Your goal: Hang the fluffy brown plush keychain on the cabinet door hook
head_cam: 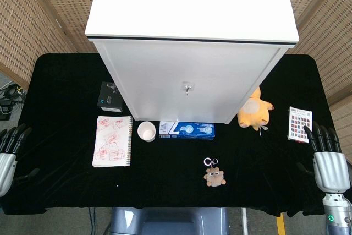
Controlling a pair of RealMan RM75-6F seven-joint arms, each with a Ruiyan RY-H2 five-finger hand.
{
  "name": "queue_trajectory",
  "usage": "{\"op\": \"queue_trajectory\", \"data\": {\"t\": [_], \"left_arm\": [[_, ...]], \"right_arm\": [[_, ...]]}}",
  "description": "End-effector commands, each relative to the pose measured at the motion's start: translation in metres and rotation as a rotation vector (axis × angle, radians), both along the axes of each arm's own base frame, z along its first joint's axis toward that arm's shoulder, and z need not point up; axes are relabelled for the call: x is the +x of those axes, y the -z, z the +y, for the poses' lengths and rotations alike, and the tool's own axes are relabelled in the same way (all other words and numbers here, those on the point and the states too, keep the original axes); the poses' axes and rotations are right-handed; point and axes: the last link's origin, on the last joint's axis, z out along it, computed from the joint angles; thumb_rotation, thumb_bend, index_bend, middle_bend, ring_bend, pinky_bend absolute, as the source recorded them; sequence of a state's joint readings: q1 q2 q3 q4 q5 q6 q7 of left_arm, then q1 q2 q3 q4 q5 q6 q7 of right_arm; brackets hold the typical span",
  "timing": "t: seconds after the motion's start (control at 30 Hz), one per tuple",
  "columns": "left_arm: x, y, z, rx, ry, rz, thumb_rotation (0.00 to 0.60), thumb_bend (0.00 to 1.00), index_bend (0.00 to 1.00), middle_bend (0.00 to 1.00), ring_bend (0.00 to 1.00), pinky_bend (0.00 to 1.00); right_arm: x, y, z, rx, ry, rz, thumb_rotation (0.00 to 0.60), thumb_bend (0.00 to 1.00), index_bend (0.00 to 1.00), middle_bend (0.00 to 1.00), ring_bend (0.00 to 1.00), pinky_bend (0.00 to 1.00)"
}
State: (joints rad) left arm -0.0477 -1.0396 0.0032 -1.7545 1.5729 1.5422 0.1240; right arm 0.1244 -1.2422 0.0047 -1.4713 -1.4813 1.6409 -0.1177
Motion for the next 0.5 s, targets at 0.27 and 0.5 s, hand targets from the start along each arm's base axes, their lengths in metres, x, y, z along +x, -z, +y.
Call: {"op": "queue_trajectory", "data": {"t": [0.27,0.5], "left_arm": [[-0.001,0.001,0.001,-0.007,-0.008,0.005,0.6,0.0,0.0,0.0,0.0,0.0],[-0.003,0.01,0.009,-0.036,-0.014,0.018,0.6,0.0,0.0,0.0,0.0,0.0]], "right_arm": [[0.011,0.011,-0.013,0.065,-0.063,0.005,0.6,0.0,0.0,0.2,0.16,0.02],[0.044,0.055,-0.057,0.315,-0.177,0.046,0.6,0.0,0.2,0.79,0.79,0.99]]}}
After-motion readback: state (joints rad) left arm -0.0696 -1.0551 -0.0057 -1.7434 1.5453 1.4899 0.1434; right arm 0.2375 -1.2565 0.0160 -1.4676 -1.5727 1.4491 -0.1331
